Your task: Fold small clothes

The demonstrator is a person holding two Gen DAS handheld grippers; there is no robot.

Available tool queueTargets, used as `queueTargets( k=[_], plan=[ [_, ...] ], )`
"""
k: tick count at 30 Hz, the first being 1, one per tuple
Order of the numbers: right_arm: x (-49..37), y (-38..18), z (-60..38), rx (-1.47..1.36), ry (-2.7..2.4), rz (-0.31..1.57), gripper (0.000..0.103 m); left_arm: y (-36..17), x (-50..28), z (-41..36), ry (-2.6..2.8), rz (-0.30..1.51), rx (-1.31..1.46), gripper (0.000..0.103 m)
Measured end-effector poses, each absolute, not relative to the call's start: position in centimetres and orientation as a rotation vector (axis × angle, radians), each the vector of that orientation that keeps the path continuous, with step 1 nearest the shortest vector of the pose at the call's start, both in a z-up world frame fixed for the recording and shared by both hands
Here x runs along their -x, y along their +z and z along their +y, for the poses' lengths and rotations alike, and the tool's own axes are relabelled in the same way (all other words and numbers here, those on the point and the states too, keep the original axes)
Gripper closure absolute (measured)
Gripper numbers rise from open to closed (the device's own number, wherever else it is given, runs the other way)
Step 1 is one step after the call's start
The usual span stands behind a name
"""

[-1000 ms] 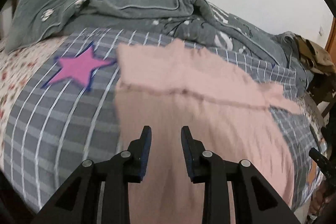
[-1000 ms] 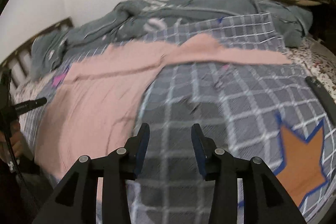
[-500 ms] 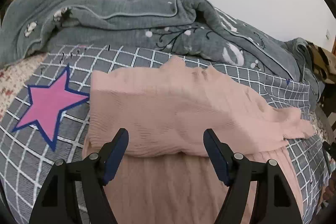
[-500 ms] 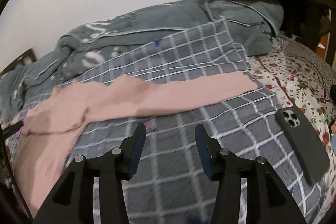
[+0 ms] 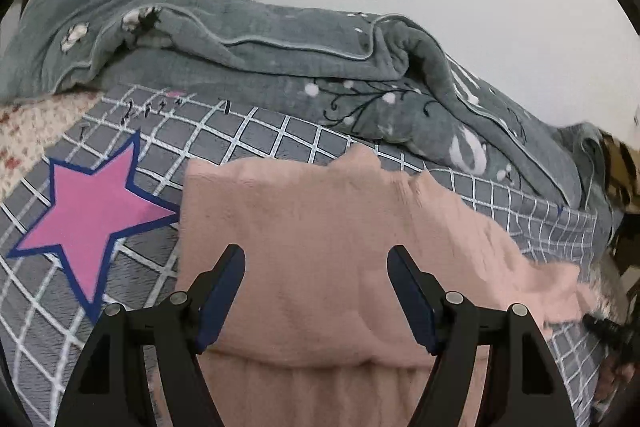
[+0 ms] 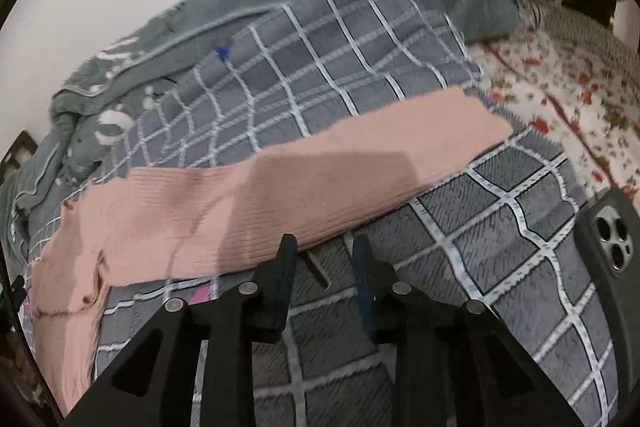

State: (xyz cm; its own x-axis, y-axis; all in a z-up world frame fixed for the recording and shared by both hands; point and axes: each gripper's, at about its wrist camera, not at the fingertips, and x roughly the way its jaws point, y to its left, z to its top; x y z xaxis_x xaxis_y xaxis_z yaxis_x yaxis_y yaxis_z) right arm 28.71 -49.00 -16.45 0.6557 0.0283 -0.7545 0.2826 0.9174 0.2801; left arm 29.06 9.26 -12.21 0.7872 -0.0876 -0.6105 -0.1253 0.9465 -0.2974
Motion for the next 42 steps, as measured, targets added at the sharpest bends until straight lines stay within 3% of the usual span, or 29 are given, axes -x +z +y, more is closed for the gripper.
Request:
queueTargets(
  k=[14, 16, 17, 18, 22, 26, 36, 42],
  plan=[
    [-30.2, -16.8, -52.9, -0.574, -0.233, 0.797, 0.074, -12.6, -30.1, 7.6, 0.012, 0.663, 0.273, 0.031],
    [-30.2, -16.7, -53.3, -0.577, -0.249, 0.783, 0.079, -12.5, -30.0, 7.8, 0.008, 0.661, 0.289, 0.031],
    [-30.2, -16.5, -53.3, -0.567, -0.253, 0.771, 0.092, -12.5, -30.0, 7.9, 0.006, 0.661, 0.296, 0.031],
    [-30.2, -16.3, -53.3, -0.558, -0.243, 0.755, 0.097, -12.4, -30.0, 8.0, 0.007, 0.659, 0.3, 0.031],
    [-29.2, -13.3, -51.5, -0.419, -0.274, 0.65, 0.098, -11.9, -29.5, 8.5, 0.012, 0.644, 0.319, 0.031],
    [-28.4, -8.9, -46.8, -0.188, -0.328, 0.551, 0.098, -11.5, -28.8, 9.6, 0.017, 0.632, 0.35, 0.031],
    [-28.6, 0.1, -31.6, 0.026, -0.181, 0.391, 0.098, -10.8, -25.6, 16.3, 0.173, 0.62, 0.352, 0.031],
    [-29.7, 0.9, -16.6, 0.118, 0.067, 0.396, 0.098, -11.6, -23.7, 22.9, 0.235, 0.614, 0.486, 0.031]
  ],
)
